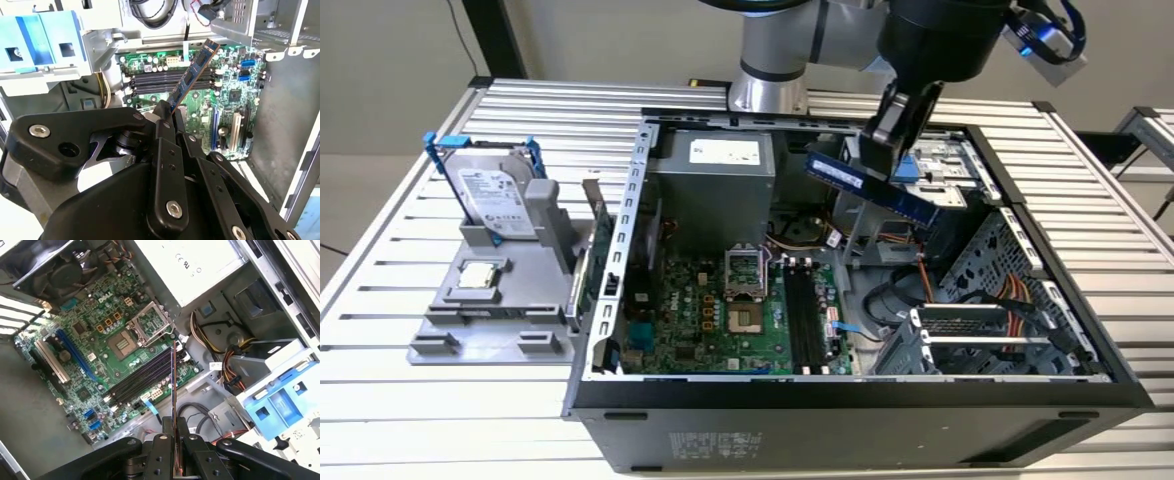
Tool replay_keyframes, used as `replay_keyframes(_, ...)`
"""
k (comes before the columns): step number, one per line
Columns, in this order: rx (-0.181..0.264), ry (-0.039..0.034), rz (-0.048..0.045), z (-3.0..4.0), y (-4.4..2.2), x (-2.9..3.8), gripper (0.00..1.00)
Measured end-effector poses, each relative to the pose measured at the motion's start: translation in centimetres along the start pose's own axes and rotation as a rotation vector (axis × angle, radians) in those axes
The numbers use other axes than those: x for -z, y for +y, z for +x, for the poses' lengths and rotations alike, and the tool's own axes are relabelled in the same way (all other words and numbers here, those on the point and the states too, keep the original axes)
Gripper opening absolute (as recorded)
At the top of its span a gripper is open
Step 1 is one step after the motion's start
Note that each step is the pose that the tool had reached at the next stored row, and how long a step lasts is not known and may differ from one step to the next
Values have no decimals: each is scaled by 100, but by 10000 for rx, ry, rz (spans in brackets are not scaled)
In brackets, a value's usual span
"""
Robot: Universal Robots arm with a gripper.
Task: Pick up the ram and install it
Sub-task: 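Insert the ram into the slot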
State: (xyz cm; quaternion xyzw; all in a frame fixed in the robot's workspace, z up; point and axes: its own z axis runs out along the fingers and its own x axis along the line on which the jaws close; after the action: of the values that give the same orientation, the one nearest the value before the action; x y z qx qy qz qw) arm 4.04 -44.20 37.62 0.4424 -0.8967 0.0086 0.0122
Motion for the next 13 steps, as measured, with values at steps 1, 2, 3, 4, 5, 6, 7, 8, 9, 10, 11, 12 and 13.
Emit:
replay_keyframes(1, -78, 0, -2, 0, 0, 0, 0)
replay_keyframes(2, -153, 1, -5, 0, 0, 0, 0)
replay_keyframes(3, -229, 1, -7, 0, 0, 0, 0)
replay_keyframes(4, -301, 2, -9, 0, 0, 0, 0)
replay_keyframes(5, -380, 2, -11, 0, 0, 0, 0)
replay_keyframes(6, -454, 2, -13, 0, 0, 0, 0)
replay_keyframes(7, -525, 2, -16, 0, 0, 0, 0)
replay_keyframes(8, -598, 3, -18, 0, 0, 0, 0)
replay_keyframes(9, -678, 3, -20, 0, 0, 0, 0)
replay_keyframes(10, -750, 4, -22, 0, 0, 0, 0)
replay_keyframes(11, -818, 4, -24, 0, 0, 0, 0)
replay_keyframes(12, -898, 4, -27, 0, 0, 0, 0)
replay_keyframes(13, -972, 5, -28, 0, 0, 0, 0)
